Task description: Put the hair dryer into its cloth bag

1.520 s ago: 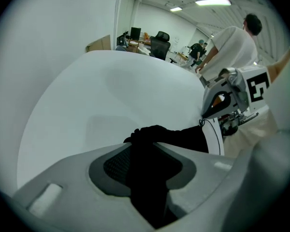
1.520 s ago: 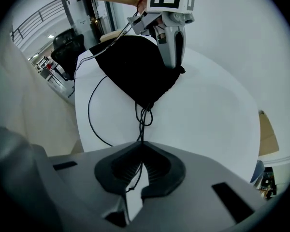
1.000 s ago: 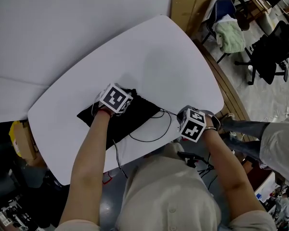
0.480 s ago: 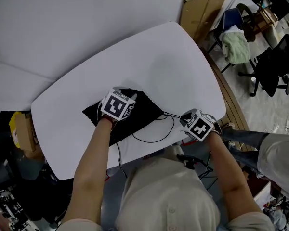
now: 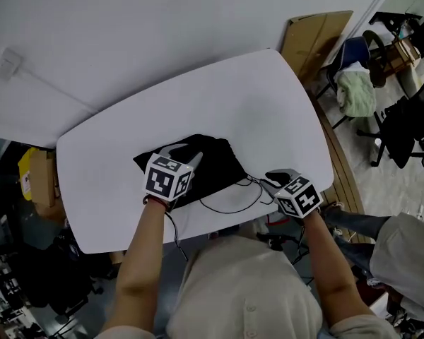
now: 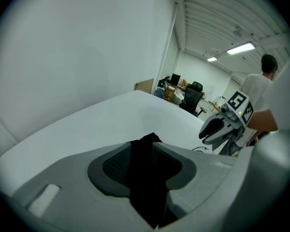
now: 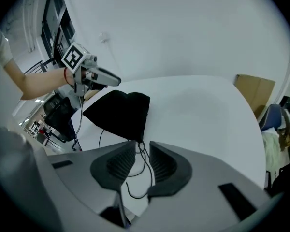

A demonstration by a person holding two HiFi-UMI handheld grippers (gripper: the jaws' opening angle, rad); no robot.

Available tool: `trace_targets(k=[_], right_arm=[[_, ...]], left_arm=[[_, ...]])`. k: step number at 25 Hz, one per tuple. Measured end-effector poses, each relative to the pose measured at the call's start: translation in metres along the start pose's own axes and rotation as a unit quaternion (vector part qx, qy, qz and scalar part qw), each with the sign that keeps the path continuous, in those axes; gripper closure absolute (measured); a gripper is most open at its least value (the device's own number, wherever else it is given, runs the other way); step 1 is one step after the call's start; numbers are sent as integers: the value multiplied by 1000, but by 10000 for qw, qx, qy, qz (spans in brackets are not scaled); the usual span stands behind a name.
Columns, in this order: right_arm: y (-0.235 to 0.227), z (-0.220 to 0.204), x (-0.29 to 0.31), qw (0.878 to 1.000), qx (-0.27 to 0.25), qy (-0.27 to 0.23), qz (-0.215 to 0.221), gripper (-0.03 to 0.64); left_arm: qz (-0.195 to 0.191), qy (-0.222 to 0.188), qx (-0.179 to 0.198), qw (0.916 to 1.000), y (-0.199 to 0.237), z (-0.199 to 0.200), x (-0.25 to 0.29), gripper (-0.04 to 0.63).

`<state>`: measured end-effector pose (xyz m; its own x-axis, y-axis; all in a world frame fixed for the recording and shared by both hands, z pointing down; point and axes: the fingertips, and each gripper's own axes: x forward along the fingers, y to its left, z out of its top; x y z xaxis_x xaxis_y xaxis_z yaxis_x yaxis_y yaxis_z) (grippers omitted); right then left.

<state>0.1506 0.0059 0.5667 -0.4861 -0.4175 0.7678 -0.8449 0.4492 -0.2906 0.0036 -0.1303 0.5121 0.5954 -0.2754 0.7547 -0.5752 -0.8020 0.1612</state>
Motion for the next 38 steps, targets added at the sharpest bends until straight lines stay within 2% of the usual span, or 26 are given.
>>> trace_targets(k=[4, 9, 11, 13, 19, 24, 28, 33, 38], right_arm=[[13, 27, -4, 9991, -76, -409, 12, 537], [42, 62, -6, 9956, -206, -875, 255, 565], [57, 74, -5, 9939, -218, -991, 429, 569], [72, 81, -2, 9923, -271, -1050, 592, 576], [112, 88, 1, 9870, -369, -1173, 1032, 584], [138, 81, 6, 9847, -360, -1072, 1329, 591], [151, 75, 9, 9843, -465, -948, 1418, 597], [154, 74, 8, 9851, -701, -813, 1346, 600], [150, 72, 6, 9858, -628, -799, 1334, 600]], left_arm=[[132, -316, -442, 9984, -12, -15, -28, 466], [202, -672, -899, 9935, -38, -37, -60, 469], [206, -799, -1134, 9901, -46, -47, -70, 498], [222, -896, -1348, 9866, -54, -57, -77, 532], [340, -1056, -1634, 9803, -79, -83, -85, 552], [321, -1263, -2030, 9705, -100, -102, -83, 560], [313, -1314, -2141, 9674, -113, -111, -81, 560], [249, -1449, -2190, 9646, -116, -104, -82, 560], [241, -1514, -2202, 9633, -116, -99, -82, 560]])
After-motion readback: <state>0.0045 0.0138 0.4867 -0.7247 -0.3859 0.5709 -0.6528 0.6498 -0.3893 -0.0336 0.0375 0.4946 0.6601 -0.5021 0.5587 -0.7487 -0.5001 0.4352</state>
